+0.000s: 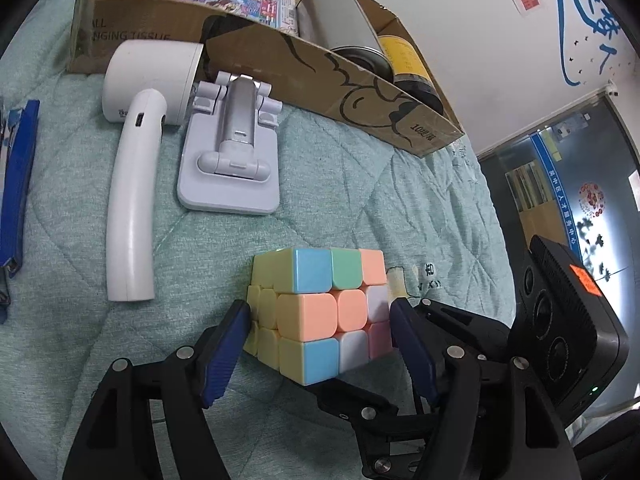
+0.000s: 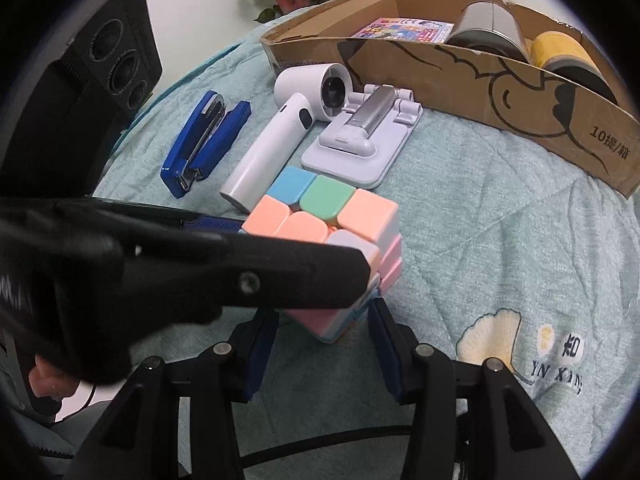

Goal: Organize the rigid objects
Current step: 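Lift the cube and lower it into the tray box onto the game box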

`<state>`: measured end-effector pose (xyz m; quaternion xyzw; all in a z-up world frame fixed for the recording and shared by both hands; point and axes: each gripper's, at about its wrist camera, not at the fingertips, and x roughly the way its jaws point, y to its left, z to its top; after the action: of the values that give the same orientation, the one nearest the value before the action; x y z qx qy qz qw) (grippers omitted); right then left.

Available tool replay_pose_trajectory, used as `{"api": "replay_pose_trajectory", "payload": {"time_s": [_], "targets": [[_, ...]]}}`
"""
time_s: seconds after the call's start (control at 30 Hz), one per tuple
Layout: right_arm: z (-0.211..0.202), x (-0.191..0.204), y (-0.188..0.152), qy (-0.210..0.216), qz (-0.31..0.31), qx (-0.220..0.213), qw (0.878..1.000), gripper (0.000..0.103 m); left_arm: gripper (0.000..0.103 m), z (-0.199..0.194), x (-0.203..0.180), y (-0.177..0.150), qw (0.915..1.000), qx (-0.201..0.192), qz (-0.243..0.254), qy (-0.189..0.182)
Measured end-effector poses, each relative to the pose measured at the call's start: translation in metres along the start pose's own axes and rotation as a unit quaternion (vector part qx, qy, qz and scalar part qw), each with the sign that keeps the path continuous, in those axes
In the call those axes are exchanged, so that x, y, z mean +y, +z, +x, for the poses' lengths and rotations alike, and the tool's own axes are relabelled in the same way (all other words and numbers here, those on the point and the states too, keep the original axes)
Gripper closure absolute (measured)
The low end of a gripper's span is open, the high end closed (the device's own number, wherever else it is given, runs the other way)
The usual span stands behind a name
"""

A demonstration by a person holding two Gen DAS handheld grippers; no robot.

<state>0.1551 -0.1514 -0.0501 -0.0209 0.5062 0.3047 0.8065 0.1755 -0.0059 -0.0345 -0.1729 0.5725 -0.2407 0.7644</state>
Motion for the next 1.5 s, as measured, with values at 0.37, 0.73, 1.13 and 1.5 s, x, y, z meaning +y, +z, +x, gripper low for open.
{"api": "replay_pose_trajectory", "payload": {"time_s": [0.37, 0.73, 1.13, 1.5], "targets": [[-0.015, 0.012, 0.026, -0.020, -0.017, -0.038, 0.999, 0.057, 0.052, -0.039, -0.012, 0.006, 0.9984, -0.050, 0.025, 0.002], [-0.005, -0.003, 0.013, 0.010, 0.007, -0.011, 1.000, 0.057, 0.053, -0.021, 0.018, 0.008, 0.9990, -0.012, -0.036, -0.021], [-0.007, 0.008, 0.018, -0.002, -0.044, -0.024, 0.999, 0.050, 0.047, -0.013, 0.029, 0.008, 0.9982, -0.018, -0.050, -0.029], [-0.008, 0.003, 0.029, -0.046, -0.025, -0.062, 0.997, 0.040, 0.051, -0.003, 0.007, 0.000, 0.9991, -0.012, -0.007, -0.039]]}}
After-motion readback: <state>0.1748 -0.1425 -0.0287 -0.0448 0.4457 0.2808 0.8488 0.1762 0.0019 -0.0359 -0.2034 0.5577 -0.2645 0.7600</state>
